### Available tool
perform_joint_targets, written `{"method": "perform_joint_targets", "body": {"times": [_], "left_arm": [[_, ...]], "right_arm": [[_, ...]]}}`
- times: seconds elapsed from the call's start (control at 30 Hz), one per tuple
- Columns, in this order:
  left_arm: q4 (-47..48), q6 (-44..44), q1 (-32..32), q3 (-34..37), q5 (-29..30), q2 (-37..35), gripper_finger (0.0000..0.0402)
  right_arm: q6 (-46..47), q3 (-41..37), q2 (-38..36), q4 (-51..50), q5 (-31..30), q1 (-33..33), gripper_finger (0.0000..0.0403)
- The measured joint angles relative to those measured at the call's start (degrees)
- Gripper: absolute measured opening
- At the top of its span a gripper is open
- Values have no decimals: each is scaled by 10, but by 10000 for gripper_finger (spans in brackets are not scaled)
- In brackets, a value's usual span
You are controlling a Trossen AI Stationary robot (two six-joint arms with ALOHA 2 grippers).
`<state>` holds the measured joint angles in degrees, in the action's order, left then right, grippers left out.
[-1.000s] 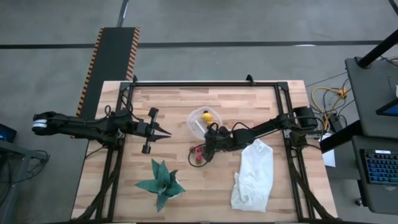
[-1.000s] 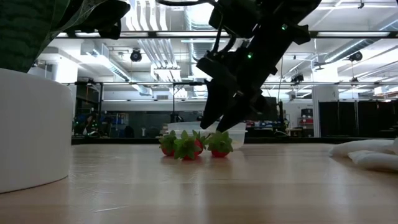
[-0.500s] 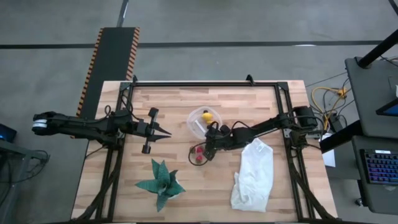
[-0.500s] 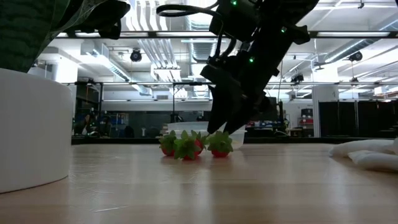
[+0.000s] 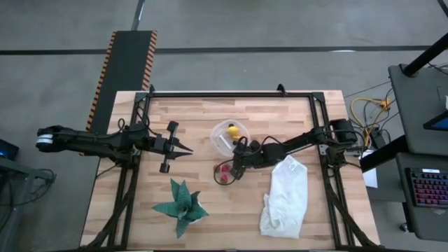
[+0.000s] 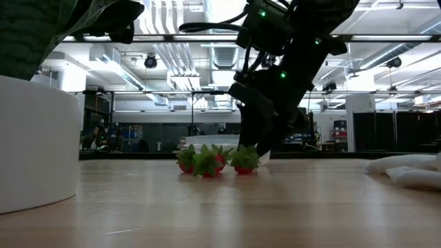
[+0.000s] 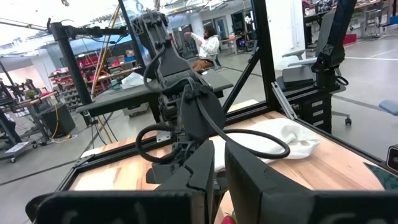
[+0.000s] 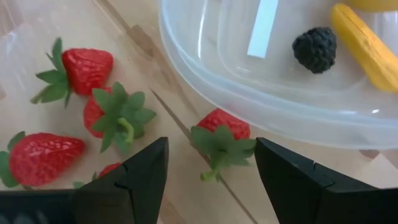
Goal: Pick and placing Produce into tupperware
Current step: Put the strawberry into the bin
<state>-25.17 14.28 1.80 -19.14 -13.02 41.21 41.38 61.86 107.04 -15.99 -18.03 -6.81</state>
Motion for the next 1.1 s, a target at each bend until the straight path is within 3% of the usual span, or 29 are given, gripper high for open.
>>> {"method": "perform_joint_targets", "body": {"times": [0.77, 1.1], "left_arm": [[0, 0, 0, 0, 0, 0, 25], [0, 0, 0, 0, 0, 0, 25]], "right_arm": [[19, -34, 0, 29, -15, 16, 230], [21, -43, 0, 63, -15, 16, 205]]}}
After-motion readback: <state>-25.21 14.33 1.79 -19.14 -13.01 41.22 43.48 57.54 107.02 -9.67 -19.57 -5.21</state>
